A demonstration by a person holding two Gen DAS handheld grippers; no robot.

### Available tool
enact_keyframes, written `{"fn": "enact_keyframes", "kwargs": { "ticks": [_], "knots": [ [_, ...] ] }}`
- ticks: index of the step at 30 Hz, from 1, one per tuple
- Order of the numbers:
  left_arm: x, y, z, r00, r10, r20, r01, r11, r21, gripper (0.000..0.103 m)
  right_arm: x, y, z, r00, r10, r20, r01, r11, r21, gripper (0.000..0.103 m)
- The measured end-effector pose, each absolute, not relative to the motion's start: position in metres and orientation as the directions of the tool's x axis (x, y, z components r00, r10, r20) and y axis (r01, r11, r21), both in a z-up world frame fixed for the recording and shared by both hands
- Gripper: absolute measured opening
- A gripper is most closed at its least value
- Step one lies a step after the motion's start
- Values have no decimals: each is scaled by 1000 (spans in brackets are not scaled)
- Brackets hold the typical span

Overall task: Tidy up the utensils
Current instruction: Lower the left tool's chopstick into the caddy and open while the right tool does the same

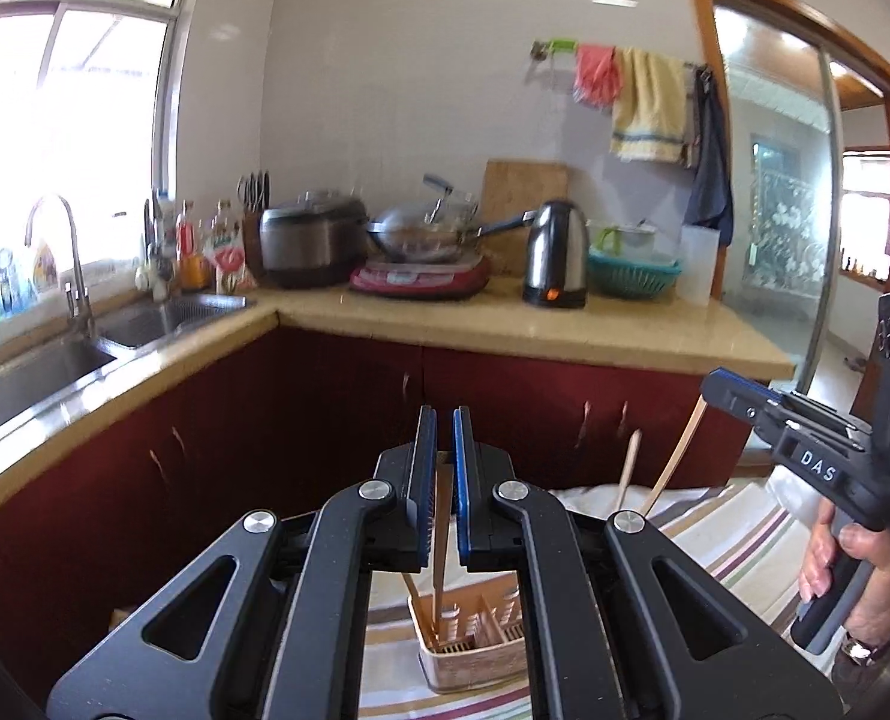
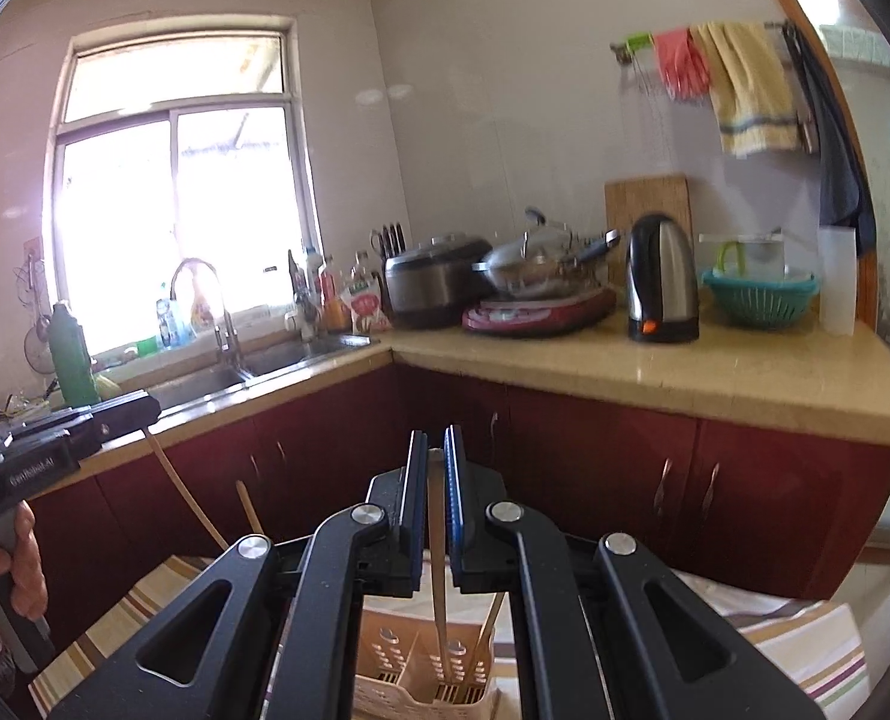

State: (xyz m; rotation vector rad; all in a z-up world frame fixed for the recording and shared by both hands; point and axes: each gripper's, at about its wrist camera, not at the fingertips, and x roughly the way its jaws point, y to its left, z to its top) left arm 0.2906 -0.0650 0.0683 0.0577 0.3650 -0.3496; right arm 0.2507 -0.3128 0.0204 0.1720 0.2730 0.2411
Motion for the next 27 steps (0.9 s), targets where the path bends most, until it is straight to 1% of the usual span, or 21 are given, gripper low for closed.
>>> {"fn": "enact_keyframes", "kwargs": {
  "ticks": [4, 8, 11, 14, 16, 17, 19, 20, 21, 22, 23, 24, 27],
  "knots": [
    [307, -67, 38, 863, -304, -403, 321, 947, -27, 6, 262, -310, 2, 922, 258, -288, -202, 956, 211, 7],
    [318, -68, 20, 854, -294, -428, 309, 950, -36, 6, 270, -307, -10, 915, 256, -313, -193, 957, 218, 7],
    [325, -69, 9, 848, -290, -444, 302, 952, -45, 6, 274, -305, -14, 913, 252, -322, -189, 958, 214, 7],
    [328, -69, 4, 855, -274, -440, 292, 956, -28, 6, 276, -304, -15, 918, 239, -316, -181, 963, 201, 7],
    [331, -68, 2, 853, -271, -446, 286, 958, -35, 9, 279, -305, -16, 919, 237, -316, -176, 962, 210, 7],
    [333, -68, 0, 853, -266, -449, 280, 959, -37, 18, 280, -306, -16, 918, 241, -315, -176, 959, 220, 7],
    [334, -66, -1, 857, -259, -445, 268, 962, -44, 46, 282, -308, -16, 917, 245, -315, -178, 957, 229, 9],
    [334, -65, -1, 860, -258, -440, 264, 963, -49, 49, 283, -309, -16, 918, 244, -313, -176, 957, 232, 15],
    [334, -64, -1, 860, -262, -437, 266, 962, -53, 50, 282, -310, -15, 919, 245, -308, -177, 956, 233, 22],
    [333, -64, 0, 859, -268, -436, 272, 961, -56, 53, 280, -310, -15, 921, 243, -303, -177, 957, 230, 25],
    [332, -64, 1, 858, -272, -435, 276, 959, -55, 55, 279, -310, -14, 924, 239, -298, -175, 959, 224, 31],
    [332, -65, 2, 859, -273, -432, 278, 959, -53, 61, 277, -309, -12, 927, 234, -292, -173, 960, 218, 36],
    [328, -64, 6, 860, -279, -427, 283, 957, -54, 65, 272, -309, -9, 930, 233, -283, -176, 961, 214, 38]
  ]
}}
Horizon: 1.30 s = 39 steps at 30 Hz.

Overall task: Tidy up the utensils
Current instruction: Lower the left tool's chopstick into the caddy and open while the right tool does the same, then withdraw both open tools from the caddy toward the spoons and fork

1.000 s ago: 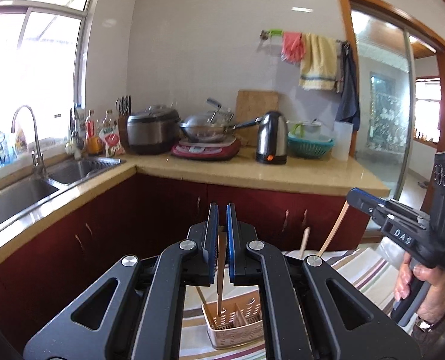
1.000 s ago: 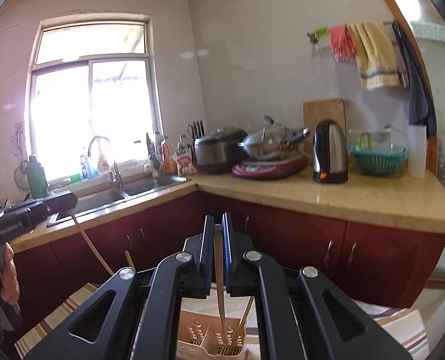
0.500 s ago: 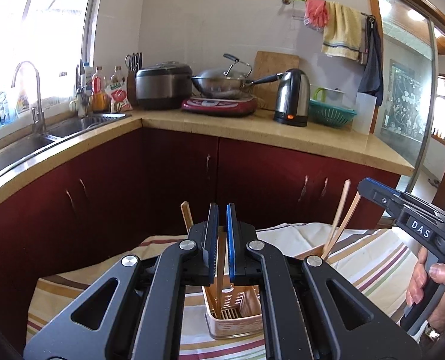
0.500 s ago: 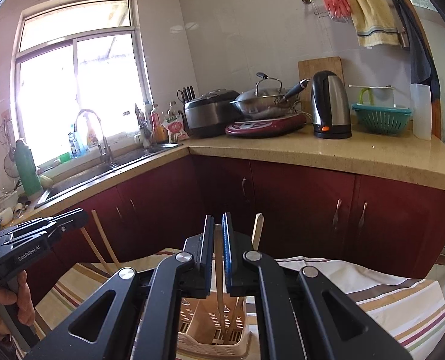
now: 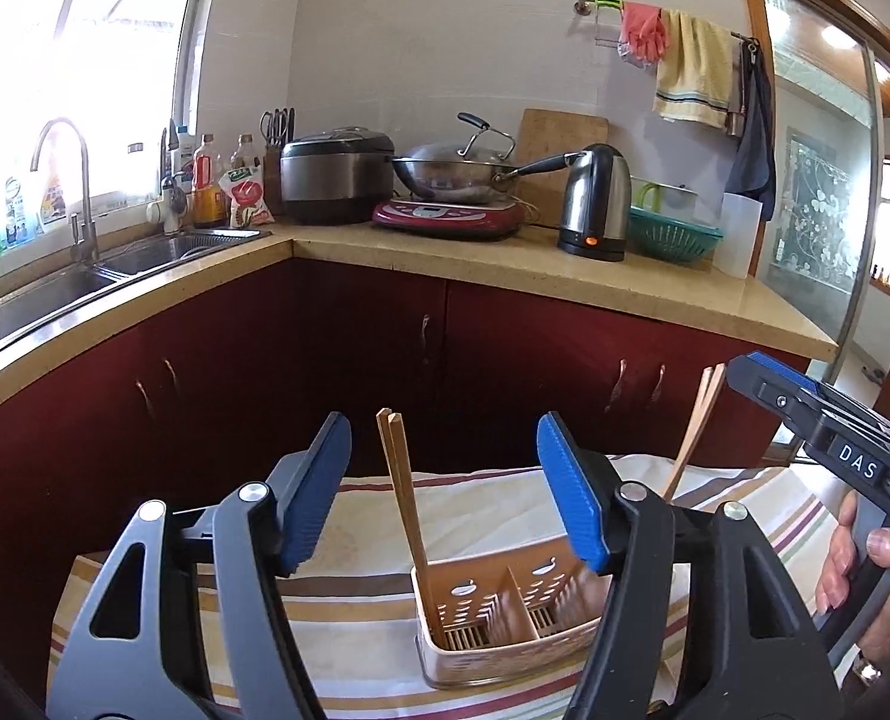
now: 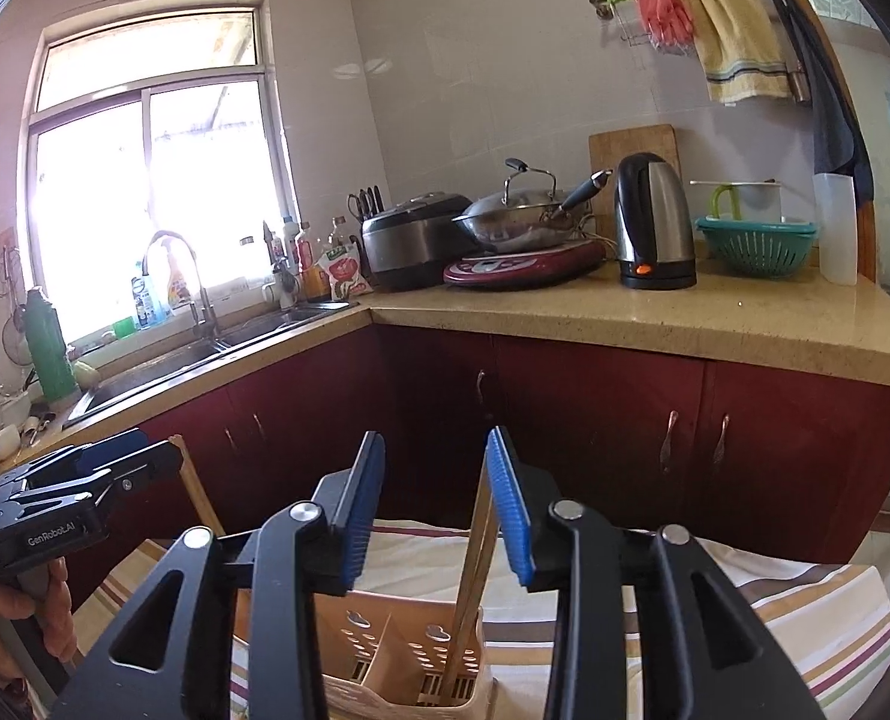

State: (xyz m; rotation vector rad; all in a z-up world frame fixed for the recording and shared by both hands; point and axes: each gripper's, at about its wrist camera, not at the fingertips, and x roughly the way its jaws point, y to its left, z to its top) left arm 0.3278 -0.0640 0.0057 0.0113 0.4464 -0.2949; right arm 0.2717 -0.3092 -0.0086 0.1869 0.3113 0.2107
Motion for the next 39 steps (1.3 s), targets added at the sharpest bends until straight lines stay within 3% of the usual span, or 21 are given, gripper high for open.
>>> {"fn": "enact_keyframes", "kwargs": {
  "ticks": [13, 27, 39],
  "knots": [
    [251, -34, 2, 909, -202, -364, 205, 978, -29, 79, 189, -311, -21, 947, 162, -278, -128, 982, 136, 45],
    [139, 7, -101, 870, -71, -488, 56, 997, -44, 79, 70, -310, -133, 925, 12, -379, 15, 998, 68, 45],
    [67, 12, -161, 836, -14, -549, 7, 1000, -15, 79, 4, -297, -194, 889, 71, -452, -38, 996, 82, 40]
  ]
}}
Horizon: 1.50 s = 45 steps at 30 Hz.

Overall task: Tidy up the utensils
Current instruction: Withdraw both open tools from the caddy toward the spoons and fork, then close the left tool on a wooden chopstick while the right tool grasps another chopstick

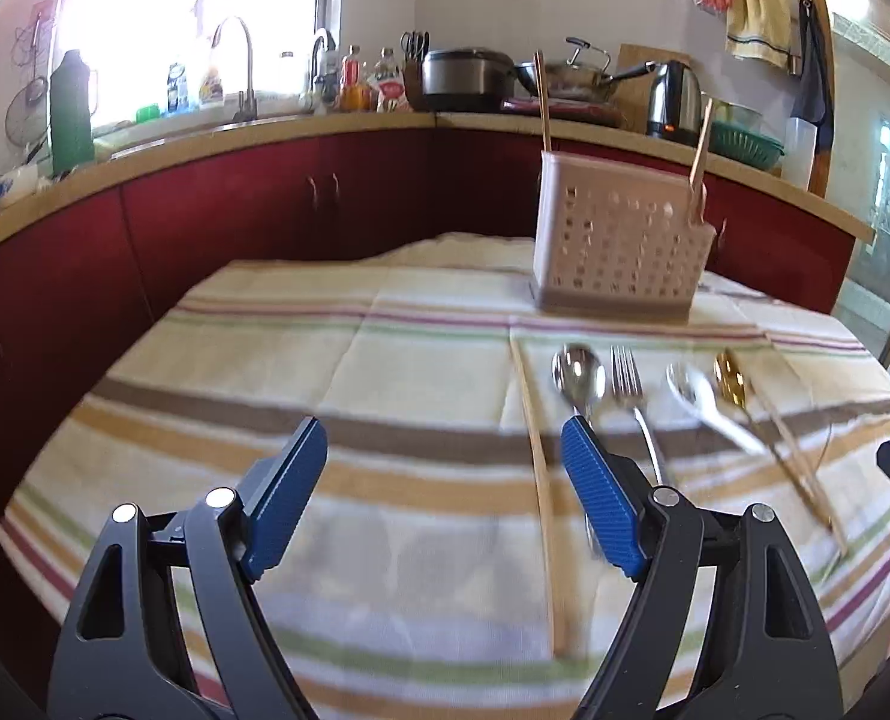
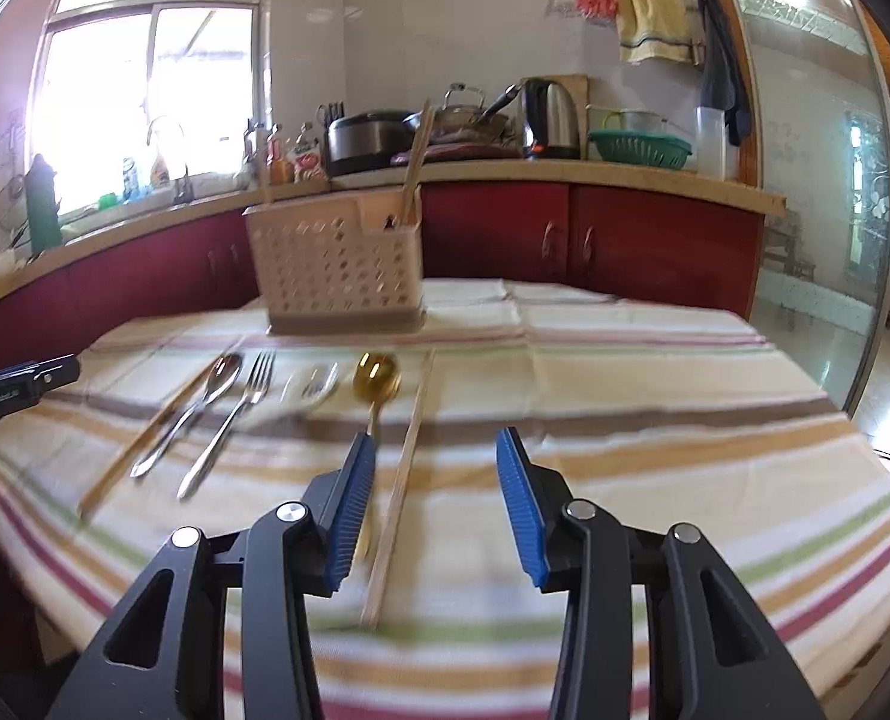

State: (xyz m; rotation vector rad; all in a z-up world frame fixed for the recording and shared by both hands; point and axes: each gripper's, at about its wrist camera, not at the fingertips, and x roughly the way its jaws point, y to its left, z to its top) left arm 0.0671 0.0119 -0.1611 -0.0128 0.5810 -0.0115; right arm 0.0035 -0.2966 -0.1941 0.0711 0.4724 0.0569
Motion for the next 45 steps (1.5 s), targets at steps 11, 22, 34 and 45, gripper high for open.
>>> {"fn": "enact_keyframes", "kwargs": {
  "ticks": [11, 22, 34, 45],
  "knots": [
    [34, -1, -197, 795, -18, -606, 37, 999, 18, 73, -5, -282, -227, 834, 103, -543, -61, 994, 94, 26],
    [34, -3, -213, 756, -63, -651, 64, 998, -22, 53, -7, -279, -232, 826, 112, -553, -76, 993, 88, 8],
    [32, -14, -217, 742, -101, -662, 114, 993, -24, 41, -8, -282, -232, 826, 117, -551, -76, 992, 97, 7],
    [30, -19, -215, 728, -145, -670, 173, 985, -24, 6, -12, -286, -227, 838, 117, -532, -71, 992, 106, 7]
  ]
}}
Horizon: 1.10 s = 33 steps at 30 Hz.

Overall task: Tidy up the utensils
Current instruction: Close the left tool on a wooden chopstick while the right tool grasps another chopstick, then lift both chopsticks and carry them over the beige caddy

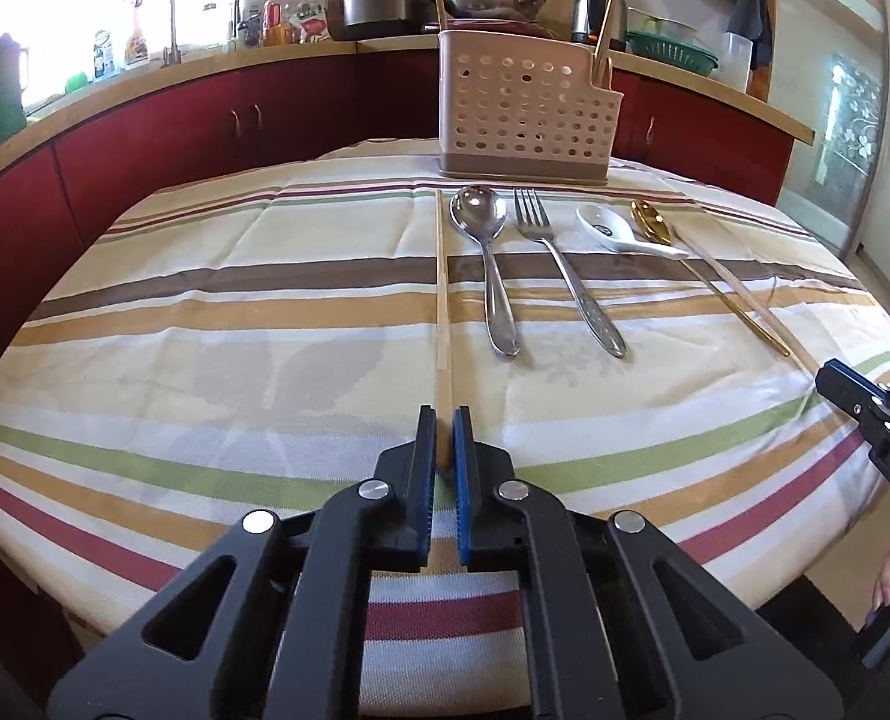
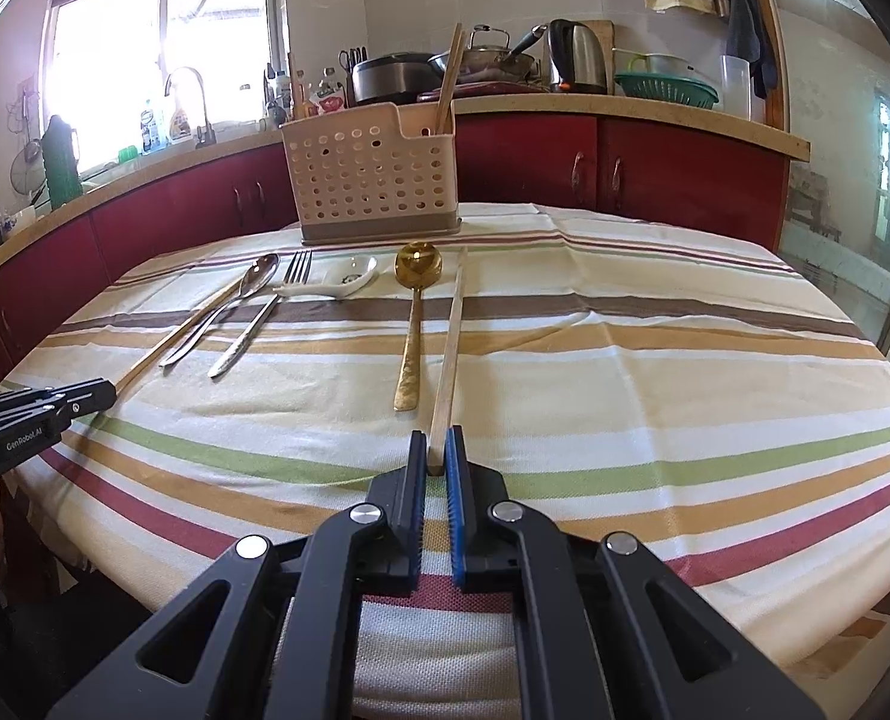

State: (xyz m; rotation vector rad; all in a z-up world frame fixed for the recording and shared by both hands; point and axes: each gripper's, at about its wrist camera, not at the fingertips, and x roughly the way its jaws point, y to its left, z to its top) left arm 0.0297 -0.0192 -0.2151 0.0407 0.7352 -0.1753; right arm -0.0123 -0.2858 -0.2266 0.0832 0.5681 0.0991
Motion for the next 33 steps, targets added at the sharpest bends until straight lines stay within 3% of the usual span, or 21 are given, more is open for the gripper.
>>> {"fn": "enact_keyframes", "kwargs": {
  "ticks": [23, 33],
  "knots": [
    [-6, 26, -105, 829, -153, -538, 142, 988, -61, 6, -33, -298, -120, 950, 81, -302, -53, 994, 98, 7],
    [12, 38, -59, 860, -191, -473, 163, 982, -99, 6, 2, -304, -78, 966, 97, -240, -79, 993, 86, 7]
  ]
}}
